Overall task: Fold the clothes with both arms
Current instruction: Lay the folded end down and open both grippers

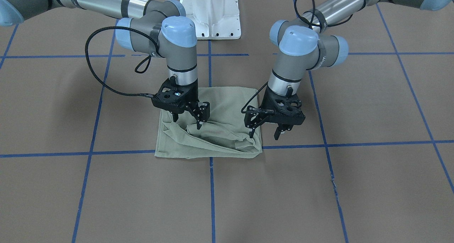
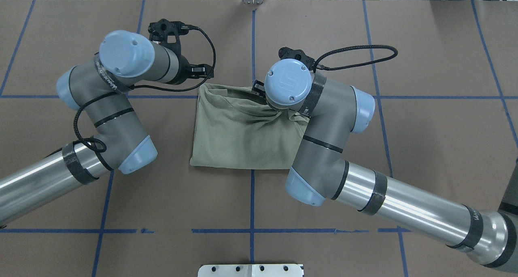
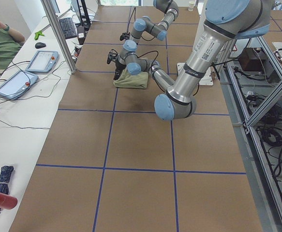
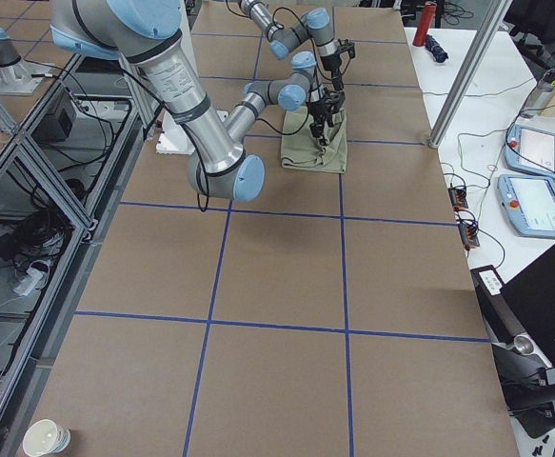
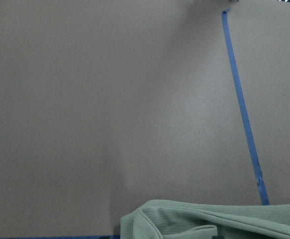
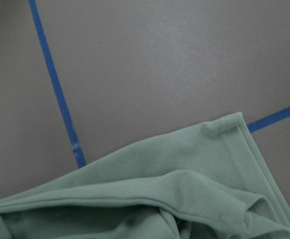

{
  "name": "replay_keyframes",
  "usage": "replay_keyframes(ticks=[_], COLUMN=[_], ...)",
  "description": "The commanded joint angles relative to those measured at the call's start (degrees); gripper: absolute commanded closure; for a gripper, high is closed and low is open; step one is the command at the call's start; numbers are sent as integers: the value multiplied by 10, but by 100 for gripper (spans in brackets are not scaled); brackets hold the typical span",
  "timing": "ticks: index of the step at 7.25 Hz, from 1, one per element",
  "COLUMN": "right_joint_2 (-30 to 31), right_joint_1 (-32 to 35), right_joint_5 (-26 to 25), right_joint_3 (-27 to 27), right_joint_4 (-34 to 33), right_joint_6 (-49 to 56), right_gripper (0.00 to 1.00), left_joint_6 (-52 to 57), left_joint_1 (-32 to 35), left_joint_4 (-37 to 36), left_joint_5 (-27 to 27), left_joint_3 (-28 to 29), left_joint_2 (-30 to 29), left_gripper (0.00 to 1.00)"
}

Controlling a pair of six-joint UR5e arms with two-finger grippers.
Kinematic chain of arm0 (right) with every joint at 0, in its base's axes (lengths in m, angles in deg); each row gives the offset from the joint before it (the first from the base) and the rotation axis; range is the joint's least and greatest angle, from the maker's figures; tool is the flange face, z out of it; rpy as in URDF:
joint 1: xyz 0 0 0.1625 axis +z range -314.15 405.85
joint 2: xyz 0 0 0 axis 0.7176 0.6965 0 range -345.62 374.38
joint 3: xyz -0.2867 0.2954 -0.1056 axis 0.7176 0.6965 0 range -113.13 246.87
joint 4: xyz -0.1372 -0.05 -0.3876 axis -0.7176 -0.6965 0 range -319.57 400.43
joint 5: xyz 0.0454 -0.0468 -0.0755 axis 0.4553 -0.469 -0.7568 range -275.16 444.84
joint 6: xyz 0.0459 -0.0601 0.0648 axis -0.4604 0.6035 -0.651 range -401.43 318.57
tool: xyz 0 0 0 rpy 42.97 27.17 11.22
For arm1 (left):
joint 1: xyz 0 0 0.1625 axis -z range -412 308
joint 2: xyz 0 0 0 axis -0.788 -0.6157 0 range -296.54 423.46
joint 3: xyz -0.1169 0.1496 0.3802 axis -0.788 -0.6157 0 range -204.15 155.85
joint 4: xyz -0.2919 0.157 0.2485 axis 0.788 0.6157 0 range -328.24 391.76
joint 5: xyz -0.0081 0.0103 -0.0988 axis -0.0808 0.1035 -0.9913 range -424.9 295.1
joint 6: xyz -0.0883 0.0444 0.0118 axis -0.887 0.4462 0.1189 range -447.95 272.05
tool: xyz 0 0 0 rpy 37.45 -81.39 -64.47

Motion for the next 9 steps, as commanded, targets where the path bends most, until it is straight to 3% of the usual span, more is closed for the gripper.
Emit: replay_keyframes(ticks=[1,4,5,7,9], right_joint_2=[0,-6,-8,-53,-61], right_joint_1=[-50,-70,-54,-11,49], right_joint_5=[-23,-81,-82,-86,-104], right_joint_3=[-13,37,53,150,201], right_joint_4=[-38,-44,-44,-43,-41], right_joint_6=[19,70,74,77,114], right_gripper=[0,0,0,0,0], left_joint_6=[24,21,20,20,19], left_joint_1=[15,15,15,15,15], left_joint_4=[1,1,1,0,-1], left_joint_5=[-19,-19,-19,-19,-20], left_joint_3=[-3,-4,-5,-10,-17], left_joint_2=[7,8,8,9,10], left_gripper=[0,0,0,0,0])
